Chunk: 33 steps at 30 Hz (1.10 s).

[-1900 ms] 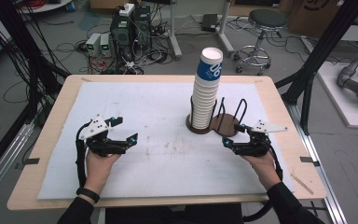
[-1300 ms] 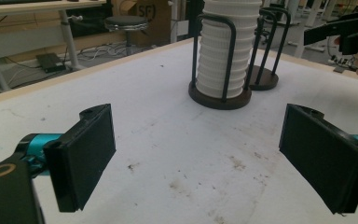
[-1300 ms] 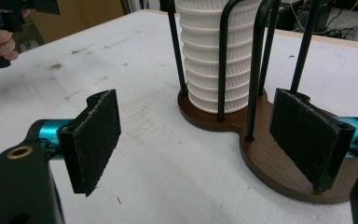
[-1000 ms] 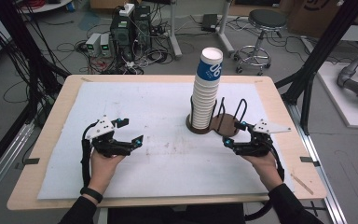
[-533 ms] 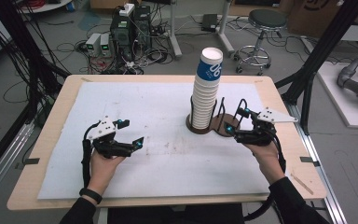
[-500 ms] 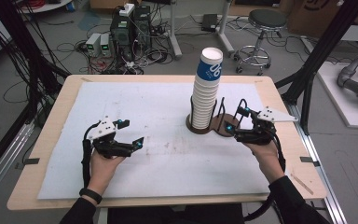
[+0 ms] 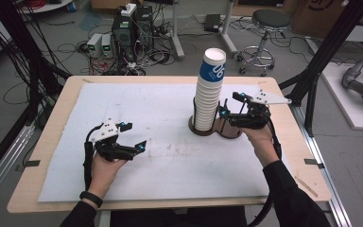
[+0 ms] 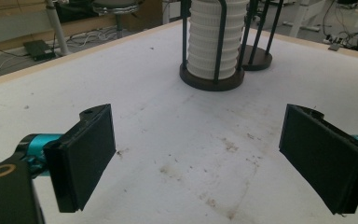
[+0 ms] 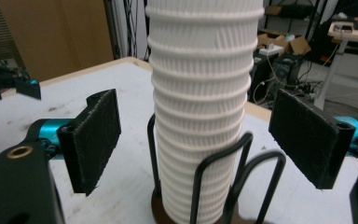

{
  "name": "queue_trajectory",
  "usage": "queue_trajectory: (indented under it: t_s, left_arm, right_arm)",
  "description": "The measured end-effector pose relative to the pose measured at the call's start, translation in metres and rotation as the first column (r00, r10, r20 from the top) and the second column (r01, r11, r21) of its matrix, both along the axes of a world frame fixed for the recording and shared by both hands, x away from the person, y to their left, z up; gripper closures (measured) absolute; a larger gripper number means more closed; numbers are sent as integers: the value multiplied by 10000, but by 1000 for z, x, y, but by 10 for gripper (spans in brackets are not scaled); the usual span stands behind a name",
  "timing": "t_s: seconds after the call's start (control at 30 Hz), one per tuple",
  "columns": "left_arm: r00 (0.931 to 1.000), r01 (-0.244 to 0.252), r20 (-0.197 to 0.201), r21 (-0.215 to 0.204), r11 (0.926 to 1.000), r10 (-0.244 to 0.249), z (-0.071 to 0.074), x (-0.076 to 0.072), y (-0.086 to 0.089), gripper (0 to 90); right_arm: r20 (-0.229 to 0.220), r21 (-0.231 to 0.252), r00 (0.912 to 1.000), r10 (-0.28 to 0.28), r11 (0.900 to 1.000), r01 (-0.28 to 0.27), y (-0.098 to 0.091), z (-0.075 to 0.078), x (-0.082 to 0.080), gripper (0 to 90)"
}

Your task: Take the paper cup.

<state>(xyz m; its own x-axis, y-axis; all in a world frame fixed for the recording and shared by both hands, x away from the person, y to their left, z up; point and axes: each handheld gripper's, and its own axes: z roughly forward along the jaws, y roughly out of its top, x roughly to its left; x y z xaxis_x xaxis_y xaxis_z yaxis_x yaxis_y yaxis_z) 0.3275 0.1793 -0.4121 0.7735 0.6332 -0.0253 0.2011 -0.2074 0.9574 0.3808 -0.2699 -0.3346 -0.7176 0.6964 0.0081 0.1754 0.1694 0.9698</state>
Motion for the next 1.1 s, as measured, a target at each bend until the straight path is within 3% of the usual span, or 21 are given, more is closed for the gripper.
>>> queue_trajectory:
  t_s: [0.13,0.23,0.33,1.1]
  left_arm:
    - [10000,11,-10,40,10000,-11,0,0,0,105]
    - [10000,60,-41,86,9999,-60,-1,0,0,105]
    - [10000,77,-49,98,9999,-76,-1,0,0,105]
    - [9997,189,-155,133,9997,-187,-4,0,-1,105]
  right_arm:
    - [131,48,9997,-201,9998,201,4,4,6,169]
    - [-21,69,9996,-274,9996,274,8,7,14,147]
    - [41,73,9998,-186,9998,186,11,8,18,146]
    - [-686,-195,9974,225,9995,-239,37,14,52,136]
